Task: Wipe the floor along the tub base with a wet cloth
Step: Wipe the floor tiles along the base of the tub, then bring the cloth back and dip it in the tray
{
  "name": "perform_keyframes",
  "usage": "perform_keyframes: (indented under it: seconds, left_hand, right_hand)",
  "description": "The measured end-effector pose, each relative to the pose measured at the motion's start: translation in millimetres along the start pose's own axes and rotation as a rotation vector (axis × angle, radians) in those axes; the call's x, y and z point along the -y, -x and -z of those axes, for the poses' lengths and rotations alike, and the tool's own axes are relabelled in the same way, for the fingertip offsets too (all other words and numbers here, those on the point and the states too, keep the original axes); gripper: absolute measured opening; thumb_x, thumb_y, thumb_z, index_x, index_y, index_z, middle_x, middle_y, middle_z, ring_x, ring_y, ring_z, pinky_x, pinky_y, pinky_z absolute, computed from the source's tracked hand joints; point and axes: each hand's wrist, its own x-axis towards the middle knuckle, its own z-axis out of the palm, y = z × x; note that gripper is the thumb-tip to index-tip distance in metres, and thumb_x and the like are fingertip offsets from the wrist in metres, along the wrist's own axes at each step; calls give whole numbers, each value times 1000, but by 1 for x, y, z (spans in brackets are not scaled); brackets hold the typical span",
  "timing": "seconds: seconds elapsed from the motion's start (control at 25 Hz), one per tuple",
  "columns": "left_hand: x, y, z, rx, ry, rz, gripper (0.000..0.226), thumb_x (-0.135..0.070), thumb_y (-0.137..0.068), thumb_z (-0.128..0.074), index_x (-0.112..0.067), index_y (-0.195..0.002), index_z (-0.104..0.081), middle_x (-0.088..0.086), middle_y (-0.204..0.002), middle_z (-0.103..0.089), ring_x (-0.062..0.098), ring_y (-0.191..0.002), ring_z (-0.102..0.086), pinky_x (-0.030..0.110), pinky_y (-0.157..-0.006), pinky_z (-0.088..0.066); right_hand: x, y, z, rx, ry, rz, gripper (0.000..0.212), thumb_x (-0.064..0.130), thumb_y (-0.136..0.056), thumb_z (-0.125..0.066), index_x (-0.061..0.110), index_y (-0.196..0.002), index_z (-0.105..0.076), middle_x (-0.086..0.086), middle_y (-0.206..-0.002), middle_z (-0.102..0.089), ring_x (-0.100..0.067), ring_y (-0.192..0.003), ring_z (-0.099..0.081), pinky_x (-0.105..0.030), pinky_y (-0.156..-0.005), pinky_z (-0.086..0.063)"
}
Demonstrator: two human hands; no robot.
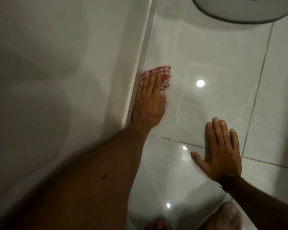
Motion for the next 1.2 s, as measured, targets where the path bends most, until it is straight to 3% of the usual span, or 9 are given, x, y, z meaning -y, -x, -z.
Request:
perform_keyframes:
  seconds: [0.12, 0.36, 0.48, 0.72, 0.8, 0.88, 0.96, 1.08, 1.2]
  left_hand:
    - [0, 6, -3, 14, -8, 9, 66, -39, -107, -23, -5, -163, -21, 19, -172, -25, 35, -162, -19, 51, -134, -15]
    - [7, 140, -16, -51, -45, 104, 69, -49, -108, -40, -9, -163, -28, 14, -170, -33, 29, -161, -25, 47, -132, -26]
    - [9, 165, -18, -49, -90, 121, 69, -53, -107, -39, -11, -162, -31, 14, -167, -39, 30, -158, -33, 50, -130, -30]
    - [5, 74, -13, -161, -57, 8, 49, -16, -100, -60, -2, -147, -54, 20, -152, -58, 38, -145, -52, 51, -122, -42]
    - [-2, 32, 9, -141, 33, -12, 51, 1, -92, -65, -2, -142, -60, 21, -147, -63, 37, -140, -57, 50, -122, -42]
    - [-31, 26, 41, -130, 108, 6, 48, 7, -92, -62, -5, -138, -64, 17, -142, -67, 29, -137, -58, 31, -129, -29]
    - [-64, 39, 84, -140, 184, 103, 40, 5, -99, -57, -4, -137, -66, 14, -141, -68, 26, -136, -58, 16, -125, -20]
    - [-116, 32, 155, -86, 240, 293, 42, 0, -102, -58, -2, -143, -60, 15, -150, -61, 33, -146, -53, 30, -125, -30]
    - [-195, -37, 263, -98, 305, 180, 45, -6, -104, -57, -2, -148, -55, 16, -156, -55, 33, -151, -46, 45, -126, -36]
  right_hand:
    - [-2, 1, -2, 11, 1, -13, 113, 81, -90, -41, 7, -172, -19, -16, -182, -15, -33, -170, -8, -49, -138, 0]
    - [-2, 3, -4, 12, -5, -7, 113, 81, -91, -40, 9, -174, -13, -15, -183, -11, -31, -171, -5, -51, -138, -3]
    - [-1, 1, 0, 15, -18, 2, 111, 80, -93, -38, 8, -173, -14, -15, -183, -11, -33, -171, -7, -51, -138, -3]
    - [7, -4, 27, 148, -190, -50, 100, 73, -100, -39, 11, -174, -11, -10, -184, -4, -30, -171, -3, -54, -137, -9]
    - [10, -16, 54, 183, -260, -76, 97, 69, -102, -38, 12, -174, -9, -9, -184, -2, -30, -171, -1, -53, -137, -11]
    - [10, -25, 102, 167, -271, -117, 94, 67, -104, -35, 13, -174, -6, -7, -184, 1, -27, -171, 3, -51, -137, -10]
    - [10, -32, 159, 141, -276, -131, 93, 68, -104, -32, 13, -174, -5, -6, -184, 2, -25, -170, 6, -50, -137, -8]
    - [6, -56, 247, 86, -254, -137, 93, 71, -103, -25, 15, -174, -7, -5, -183, 1, -24, -170, 6, -50, -137, -7]
    - [-8, -91, 360, -3, -240, -192, 93, 75, -101, -17, 17, -174, -6, -4, -183, 3, -26, -169, 7, -51, -137, -7]
